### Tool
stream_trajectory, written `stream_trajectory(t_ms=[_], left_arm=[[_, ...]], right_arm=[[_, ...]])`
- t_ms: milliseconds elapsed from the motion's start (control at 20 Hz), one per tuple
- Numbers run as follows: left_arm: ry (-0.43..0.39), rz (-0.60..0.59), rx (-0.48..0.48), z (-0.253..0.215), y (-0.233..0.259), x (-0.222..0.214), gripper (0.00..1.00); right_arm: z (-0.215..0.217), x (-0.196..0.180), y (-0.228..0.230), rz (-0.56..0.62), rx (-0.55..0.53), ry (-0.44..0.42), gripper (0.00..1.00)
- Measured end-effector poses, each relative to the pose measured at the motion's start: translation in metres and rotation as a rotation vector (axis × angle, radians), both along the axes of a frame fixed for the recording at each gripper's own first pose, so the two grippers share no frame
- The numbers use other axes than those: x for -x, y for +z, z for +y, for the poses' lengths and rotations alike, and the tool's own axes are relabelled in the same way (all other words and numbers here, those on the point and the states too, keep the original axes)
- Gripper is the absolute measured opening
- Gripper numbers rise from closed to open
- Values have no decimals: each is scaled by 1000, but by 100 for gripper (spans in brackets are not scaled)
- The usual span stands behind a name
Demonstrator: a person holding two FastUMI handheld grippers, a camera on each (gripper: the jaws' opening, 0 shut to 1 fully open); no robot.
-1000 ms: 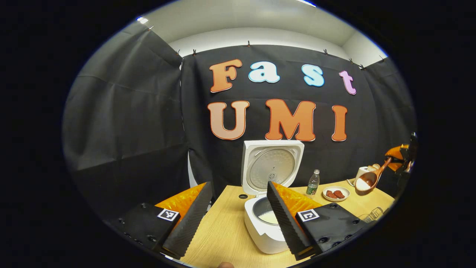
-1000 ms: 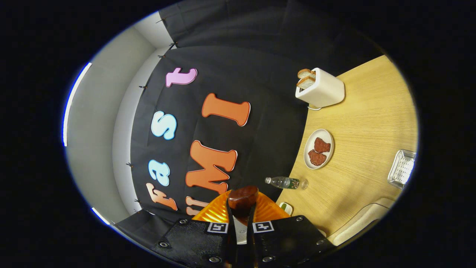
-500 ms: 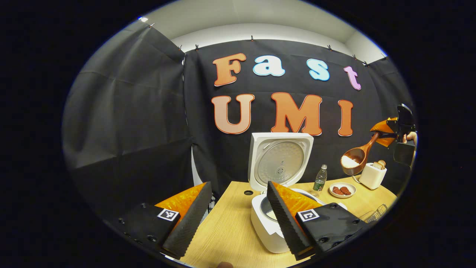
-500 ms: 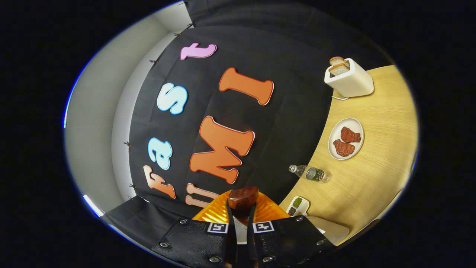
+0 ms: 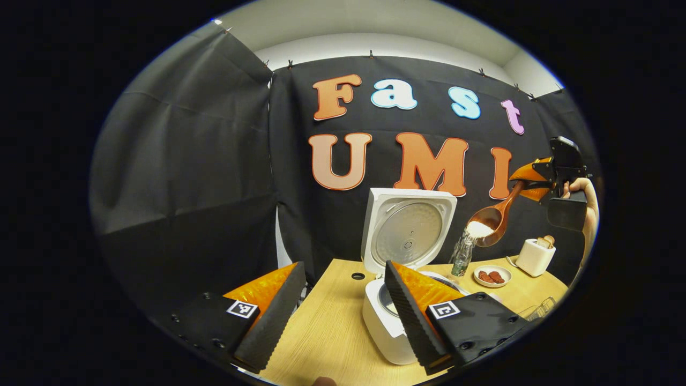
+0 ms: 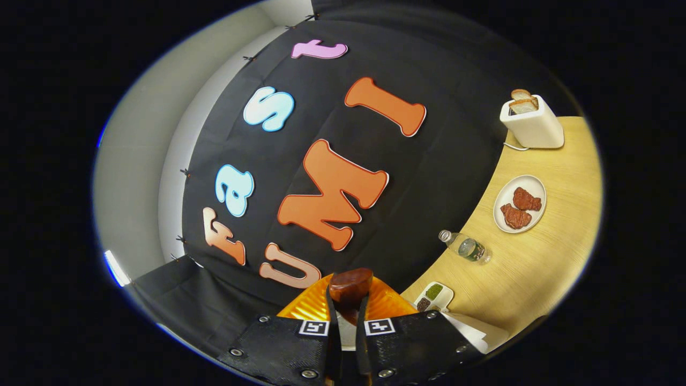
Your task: Close the left gripper, press the button to open the rice cooker; take a wooden spoon from the chopstick holder with the right hand, scoop a spoonful of rice and pour it into the rice cooker, then put the wooden spoon back into the chopstick holder.
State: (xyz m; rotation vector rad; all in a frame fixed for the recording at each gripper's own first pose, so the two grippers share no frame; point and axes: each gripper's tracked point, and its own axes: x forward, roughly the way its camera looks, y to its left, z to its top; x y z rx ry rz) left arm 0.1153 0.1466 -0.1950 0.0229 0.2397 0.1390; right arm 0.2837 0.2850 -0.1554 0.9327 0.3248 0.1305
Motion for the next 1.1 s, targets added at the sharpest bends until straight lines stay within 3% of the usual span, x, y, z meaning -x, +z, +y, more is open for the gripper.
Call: stream_trajectory(t_ms=[650, 1100], left_arm=[[-32, -23, -2, -17, 10, 1, 100], [-61, 0, 30, -31, 1, -2, 100]], right_arm=[[8, -7, 16, -18, 32, 14, 10], [25, -5, 22, -62, 110, 76, 10]])
